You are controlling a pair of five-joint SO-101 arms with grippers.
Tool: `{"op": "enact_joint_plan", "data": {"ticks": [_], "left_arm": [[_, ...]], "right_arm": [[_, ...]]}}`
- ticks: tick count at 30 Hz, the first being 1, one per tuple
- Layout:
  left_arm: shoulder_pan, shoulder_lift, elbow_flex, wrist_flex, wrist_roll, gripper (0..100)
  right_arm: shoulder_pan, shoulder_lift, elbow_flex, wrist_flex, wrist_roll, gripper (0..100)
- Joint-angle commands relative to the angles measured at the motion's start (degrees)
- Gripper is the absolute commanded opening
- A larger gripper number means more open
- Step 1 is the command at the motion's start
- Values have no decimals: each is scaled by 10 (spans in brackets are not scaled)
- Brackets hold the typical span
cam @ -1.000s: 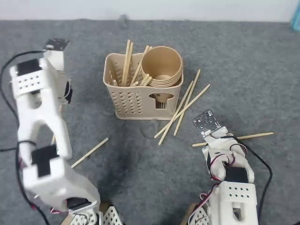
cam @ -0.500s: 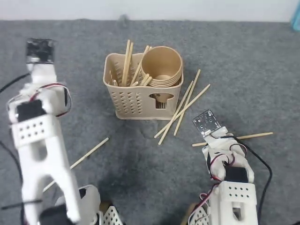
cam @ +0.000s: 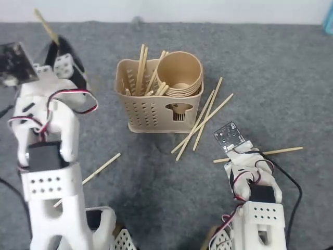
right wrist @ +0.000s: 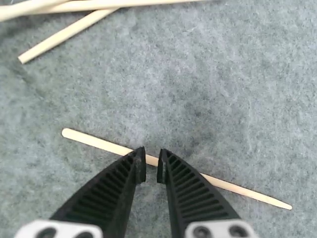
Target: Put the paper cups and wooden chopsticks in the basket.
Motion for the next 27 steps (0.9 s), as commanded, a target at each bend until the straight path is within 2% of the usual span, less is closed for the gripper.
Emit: {"op": "enact_joint_plan", "data": {"ticks": [1, 7, 10, 13, 17, 20, 24, 27], "left_arm": [[43, -18, -10, -98, 14, 13], [106, -19, 66, -273, 13, 13], [134, -19, 121, -318, 12, 13], [139, -19, 151, -312, 12, 13], [137, -19, 154, -241, 7, 13], [140, -18, 158, -188, -33, 13], [137, -21, 158, -158, -89, 18], [137, -24, 153, -128, -113, 100]], "right_arm": [[5, -12, -4, -8, -5, 54], [5, -12, -4, -8, -5, 54], [5, -12, -4, -8, -5, 54], [6, -12, -4, -8, -5, 54], [6, -12, -4, -9, -4, 54], [6, -12, -4, -10, -4, 54], [6, -12, -4, -11, -4, 54], [6, -12, -4, -11, -4, 54]]}}
